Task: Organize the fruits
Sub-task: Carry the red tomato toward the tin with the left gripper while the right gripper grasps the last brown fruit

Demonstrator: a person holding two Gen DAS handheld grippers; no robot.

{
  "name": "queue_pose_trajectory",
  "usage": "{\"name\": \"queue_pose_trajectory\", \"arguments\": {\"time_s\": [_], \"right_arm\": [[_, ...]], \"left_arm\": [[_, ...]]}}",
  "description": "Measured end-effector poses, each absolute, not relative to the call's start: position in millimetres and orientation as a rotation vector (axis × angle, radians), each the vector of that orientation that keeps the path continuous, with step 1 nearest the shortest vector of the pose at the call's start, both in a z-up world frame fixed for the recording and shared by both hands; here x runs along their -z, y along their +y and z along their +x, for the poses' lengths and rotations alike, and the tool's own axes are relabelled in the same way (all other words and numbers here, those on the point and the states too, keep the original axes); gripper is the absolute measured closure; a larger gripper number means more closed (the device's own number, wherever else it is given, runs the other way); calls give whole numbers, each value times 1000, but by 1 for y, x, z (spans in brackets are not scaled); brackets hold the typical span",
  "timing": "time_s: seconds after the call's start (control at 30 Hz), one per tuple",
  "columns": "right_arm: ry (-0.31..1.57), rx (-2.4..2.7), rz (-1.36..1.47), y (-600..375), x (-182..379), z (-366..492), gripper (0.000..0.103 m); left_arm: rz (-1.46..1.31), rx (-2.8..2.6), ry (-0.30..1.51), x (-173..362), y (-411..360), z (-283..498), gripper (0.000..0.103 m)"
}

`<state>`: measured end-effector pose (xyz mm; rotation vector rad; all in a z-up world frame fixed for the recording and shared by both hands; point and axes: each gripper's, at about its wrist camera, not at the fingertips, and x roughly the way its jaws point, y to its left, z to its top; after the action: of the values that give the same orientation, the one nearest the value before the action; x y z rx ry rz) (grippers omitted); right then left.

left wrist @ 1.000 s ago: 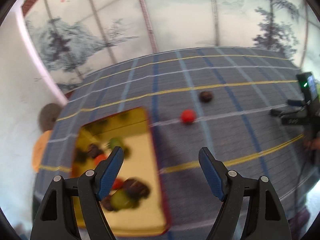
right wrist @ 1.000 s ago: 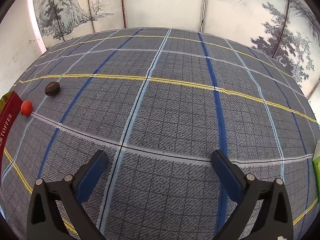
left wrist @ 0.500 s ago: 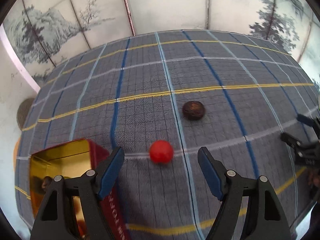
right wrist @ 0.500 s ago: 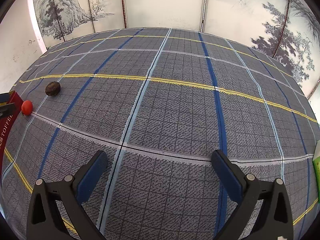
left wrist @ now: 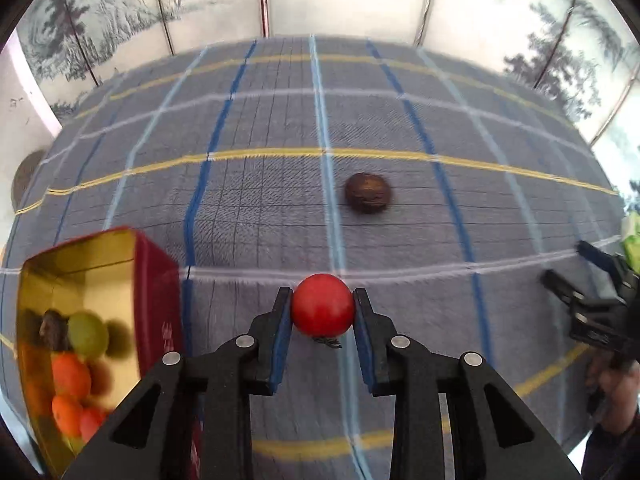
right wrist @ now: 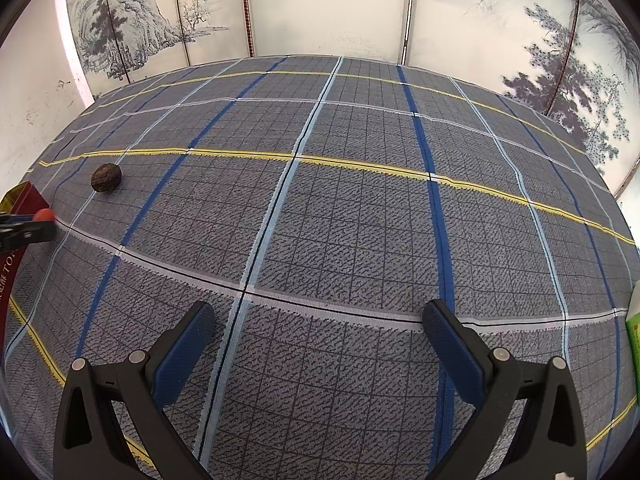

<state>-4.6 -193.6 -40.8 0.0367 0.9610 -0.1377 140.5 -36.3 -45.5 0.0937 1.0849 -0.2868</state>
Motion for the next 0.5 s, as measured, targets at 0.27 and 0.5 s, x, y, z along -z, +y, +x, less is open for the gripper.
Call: {"name": "queue_pose_trajectory", "arguments": {"time_s": [0.27, 0.5], "right_arm": [[817, -145, 87, -159, 10, -7, 8], [823, -376, -33, -78, 7, 47, 22]], "left_arm": [[-9, 292, 998, 3, -9, 72, 72], [-68, 280, 973, -16, 20, 40, 72]]}}
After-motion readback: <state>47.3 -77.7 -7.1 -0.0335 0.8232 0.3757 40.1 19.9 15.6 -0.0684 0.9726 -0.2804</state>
